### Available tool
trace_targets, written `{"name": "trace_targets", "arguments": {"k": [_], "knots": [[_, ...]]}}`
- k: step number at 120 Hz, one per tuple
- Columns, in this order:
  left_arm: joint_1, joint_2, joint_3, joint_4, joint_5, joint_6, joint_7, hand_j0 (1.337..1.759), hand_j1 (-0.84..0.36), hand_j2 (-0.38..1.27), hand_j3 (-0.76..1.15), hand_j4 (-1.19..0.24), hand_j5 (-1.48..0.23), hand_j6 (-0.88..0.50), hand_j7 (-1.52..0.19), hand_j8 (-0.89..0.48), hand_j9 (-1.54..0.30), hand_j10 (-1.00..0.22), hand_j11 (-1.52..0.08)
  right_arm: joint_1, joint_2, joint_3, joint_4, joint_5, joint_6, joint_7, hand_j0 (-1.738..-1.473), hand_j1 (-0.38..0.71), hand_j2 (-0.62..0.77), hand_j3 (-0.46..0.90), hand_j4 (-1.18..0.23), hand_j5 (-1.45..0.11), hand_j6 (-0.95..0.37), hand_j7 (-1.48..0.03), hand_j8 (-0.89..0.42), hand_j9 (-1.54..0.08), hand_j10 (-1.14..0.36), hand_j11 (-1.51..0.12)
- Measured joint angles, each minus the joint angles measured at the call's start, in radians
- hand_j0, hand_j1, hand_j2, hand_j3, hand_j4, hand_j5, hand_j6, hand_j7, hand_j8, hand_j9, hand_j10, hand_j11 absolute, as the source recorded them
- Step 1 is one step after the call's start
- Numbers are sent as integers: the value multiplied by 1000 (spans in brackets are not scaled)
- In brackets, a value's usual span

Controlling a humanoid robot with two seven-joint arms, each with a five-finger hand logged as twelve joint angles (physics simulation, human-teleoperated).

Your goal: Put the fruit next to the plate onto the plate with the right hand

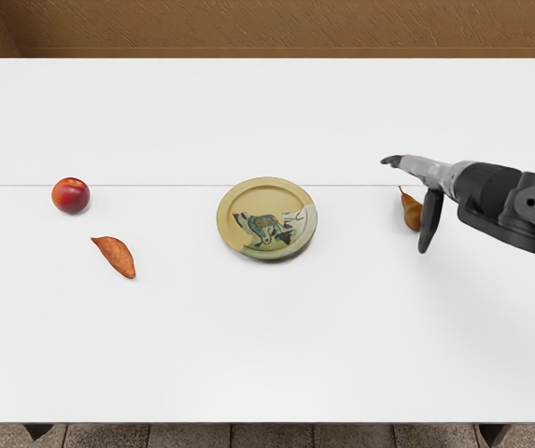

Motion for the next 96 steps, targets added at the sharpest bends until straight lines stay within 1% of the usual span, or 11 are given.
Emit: {"name": "trace_targets", "arguments": {"k": [51,70,96], "knots": [[0,0,0,0,0,0,0,1658,349,0,0,0,0,0,0,0,0,0,0,-24,57,-104,-39,-112,-176,0,-1658,-104,-38,0,-210,-268,-212,-268,-211,-268,-209,-268],[0,0,0,0,0,0,0,1658,349,0,0,0,0,0,0,0,0,0,0,-31,62,-117,-46,-131,-206,0,-1658,-70,-44,0,-239,-305,-241,-304,-239,-305,-238,-305],[0,0,0,0,0,0,0,1658,349,0,0,0,0,0,0,0,0,0,0,-31,65,-132,-72,-137,-204,0,-1658,-52,-47,0,-254,-325,-256,-324,-254,-325,-253,-325]]}}
